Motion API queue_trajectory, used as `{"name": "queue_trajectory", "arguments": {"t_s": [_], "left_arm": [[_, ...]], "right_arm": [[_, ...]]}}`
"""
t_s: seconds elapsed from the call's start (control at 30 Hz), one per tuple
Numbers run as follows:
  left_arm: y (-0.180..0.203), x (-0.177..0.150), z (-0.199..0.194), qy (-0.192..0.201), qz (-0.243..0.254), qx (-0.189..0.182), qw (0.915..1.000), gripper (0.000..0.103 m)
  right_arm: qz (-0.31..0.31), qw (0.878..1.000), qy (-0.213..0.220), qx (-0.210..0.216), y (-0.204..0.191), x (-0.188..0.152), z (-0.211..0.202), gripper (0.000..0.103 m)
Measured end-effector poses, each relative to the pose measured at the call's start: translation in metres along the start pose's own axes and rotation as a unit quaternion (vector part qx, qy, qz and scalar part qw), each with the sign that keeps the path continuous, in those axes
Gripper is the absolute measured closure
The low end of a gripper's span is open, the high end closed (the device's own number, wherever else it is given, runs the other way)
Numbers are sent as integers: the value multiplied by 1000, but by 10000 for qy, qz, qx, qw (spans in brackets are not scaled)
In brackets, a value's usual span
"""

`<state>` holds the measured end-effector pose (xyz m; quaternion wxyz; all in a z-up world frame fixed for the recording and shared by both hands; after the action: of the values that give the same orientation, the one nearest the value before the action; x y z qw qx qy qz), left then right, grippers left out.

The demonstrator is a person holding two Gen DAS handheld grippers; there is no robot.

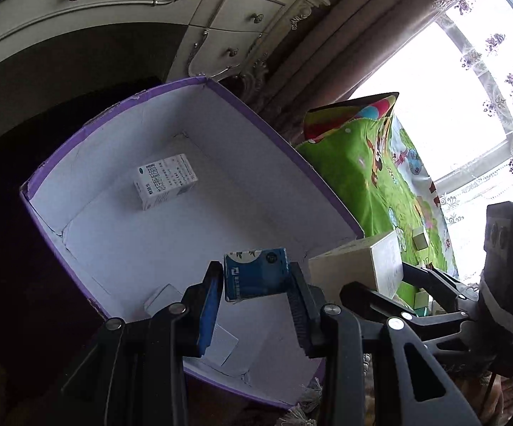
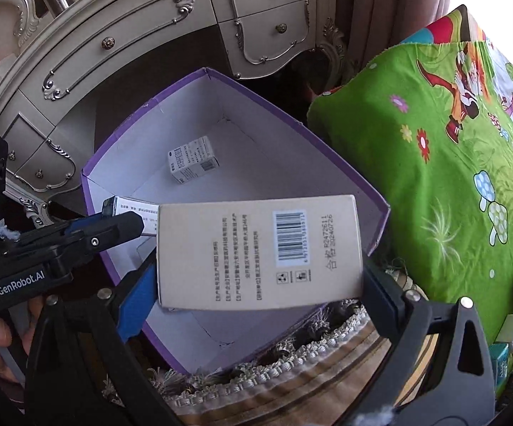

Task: Organize rigid objects
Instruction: 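Carry both boxes into the purple box and open both tools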

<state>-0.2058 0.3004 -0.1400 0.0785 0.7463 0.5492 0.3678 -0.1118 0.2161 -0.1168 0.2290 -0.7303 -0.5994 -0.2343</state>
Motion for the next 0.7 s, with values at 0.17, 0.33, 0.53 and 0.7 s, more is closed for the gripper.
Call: {"name": "queue_trajectory", "arguments": {"t_s": [0.17,0.33,0.53,0.7], "left_arm": [[-10,1,3,-24,-166,66,9998,51],[-20,3,-1,132,-205,243,9994,51],[-69,16,-43,949,-766,1066,9868,51],[-115,15,-51,933,-1342,1924,9676,44]], "right_arm": [[-41,9999,-73,-71,3,-7,10,3],[-199,9996,-148,-113,0,-18,19,3],[-203,9998,-44,-73,0,-22,14,3],[-176,9998,-116,-35,-1,-25,18,3]]}}
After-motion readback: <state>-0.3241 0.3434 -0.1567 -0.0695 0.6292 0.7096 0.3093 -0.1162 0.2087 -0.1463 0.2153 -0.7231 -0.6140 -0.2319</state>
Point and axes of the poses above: each gripper's, at about its wrist camera, not at the fingertips, and z roughly the way its jaws point, y to its right, x to its top, the point moved 9 cm from there along z, roughly the way its jaws point, and after that the axes turned 8 degrees about y, right-handed, at the moved point
